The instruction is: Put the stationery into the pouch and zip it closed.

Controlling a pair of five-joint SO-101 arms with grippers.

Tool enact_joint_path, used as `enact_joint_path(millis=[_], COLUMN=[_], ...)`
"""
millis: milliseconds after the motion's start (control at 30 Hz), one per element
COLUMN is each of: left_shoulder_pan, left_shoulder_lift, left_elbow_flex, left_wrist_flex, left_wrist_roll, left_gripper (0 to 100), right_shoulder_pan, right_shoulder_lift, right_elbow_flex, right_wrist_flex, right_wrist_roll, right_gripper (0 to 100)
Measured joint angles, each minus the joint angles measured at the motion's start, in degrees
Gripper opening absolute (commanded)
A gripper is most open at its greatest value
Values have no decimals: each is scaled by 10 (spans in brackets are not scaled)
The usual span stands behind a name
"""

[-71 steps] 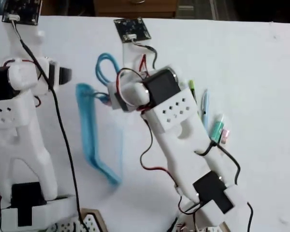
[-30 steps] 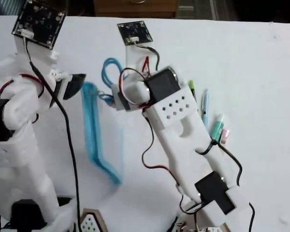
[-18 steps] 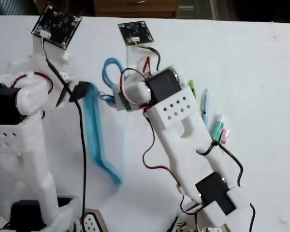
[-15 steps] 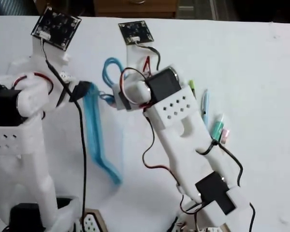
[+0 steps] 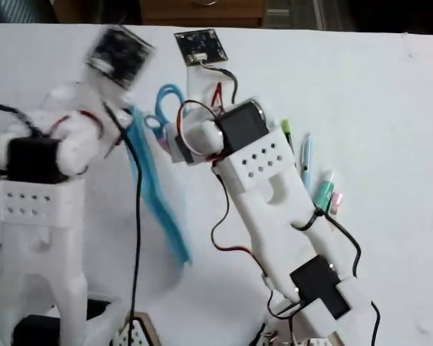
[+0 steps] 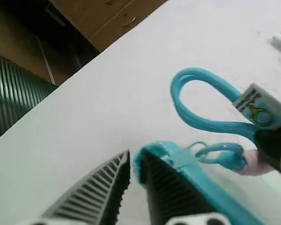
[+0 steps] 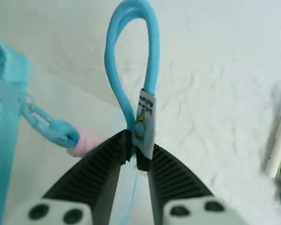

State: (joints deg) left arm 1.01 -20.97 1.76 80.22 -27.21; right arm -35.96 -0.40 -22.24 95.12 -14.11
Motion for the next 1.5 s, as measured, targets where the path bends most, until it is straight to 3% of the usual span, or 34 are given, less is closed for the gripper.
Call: enact_joint_path(millis=[433,667,900,1133,1500], left_shoulder_pan=[24,8,1,-18,-11], left_shoulder_lift=[1,78,186,271,275], left_elbow_flex=[20,9,-124,-199,-207], left_wrist_flex=[-11,-54,-18,4,26], left_wrist_roll=[-17,71,103,110,110], left_gripper=[23,23,23,23,23], right_shoulder_pan=[42,48,70,150,185], right_shoulder_lift=[-11,-98,-227,-366,-426], right_elbow_flex=[-1,13,167,325,360], right_wrist_flex=[31,37,42,54,51], right_wrist_roll=[1,68,132,231,260], right_gripper=[17,17,16,16,32])
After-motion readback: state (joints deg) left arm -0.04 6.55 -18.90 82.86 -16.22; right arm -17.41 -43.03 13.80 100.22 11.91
